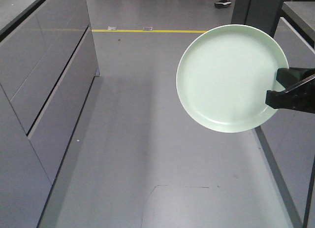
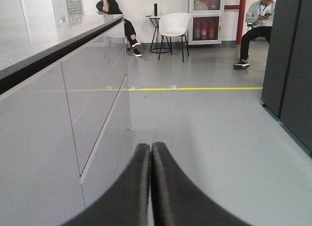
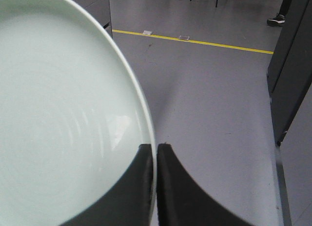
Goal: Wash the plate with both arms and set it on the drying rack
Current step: 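Continue driving down the aisle with the plate held upright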
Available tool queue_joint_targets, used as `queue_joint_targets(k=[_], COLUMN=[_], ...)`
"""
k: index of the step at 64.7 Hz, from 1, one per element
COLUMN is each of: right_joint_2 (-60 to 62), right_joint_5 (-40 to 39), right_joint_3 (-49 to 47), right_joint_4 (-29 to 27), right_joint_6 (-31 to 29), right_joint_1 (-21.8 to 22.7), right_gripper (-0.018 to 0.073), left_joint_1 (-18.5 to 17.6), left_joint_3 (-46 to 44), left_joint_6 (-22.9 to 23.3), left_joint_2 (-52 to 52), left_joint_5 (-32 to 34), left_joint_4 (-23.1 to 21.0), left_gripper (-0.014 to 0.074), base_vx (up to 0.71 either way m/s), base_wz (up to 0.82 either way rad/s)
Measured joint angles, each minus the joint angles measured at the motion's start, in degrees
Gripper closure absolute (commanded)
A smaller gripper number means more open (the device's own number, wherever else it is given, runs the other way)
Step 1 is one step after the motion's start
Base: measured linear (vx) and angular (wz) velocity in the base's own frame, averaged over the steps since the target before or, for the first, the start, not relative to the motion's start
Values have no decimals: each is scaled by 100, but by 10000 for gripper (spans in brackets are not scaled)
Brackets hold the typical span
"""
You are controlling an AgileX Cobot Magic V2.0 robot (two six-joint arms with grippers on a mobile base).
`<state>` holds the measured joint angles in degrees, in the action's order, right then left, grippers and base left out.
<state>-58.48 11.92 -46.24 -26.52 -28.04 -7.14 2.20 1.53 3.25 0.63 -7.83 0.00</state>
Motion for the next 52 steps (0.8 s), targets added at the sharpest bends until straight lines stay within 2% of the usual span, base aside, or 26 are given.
queue_joint_targets(k=[52], right_joint_2=[0], right_joint_5=[0], right_joint_3=[0], right_joint_4=[0], right_joint_6=[0], right_joint_1=[0], right_gripper=[564], left_joint_1=[0], left_joint_3=[0], left_joint_6=[0], left_joint_2=[0], left_joint_5=[0], left_joint_4=[0], left_gripper=[602], base_vx=[12], base_wz=[-2])
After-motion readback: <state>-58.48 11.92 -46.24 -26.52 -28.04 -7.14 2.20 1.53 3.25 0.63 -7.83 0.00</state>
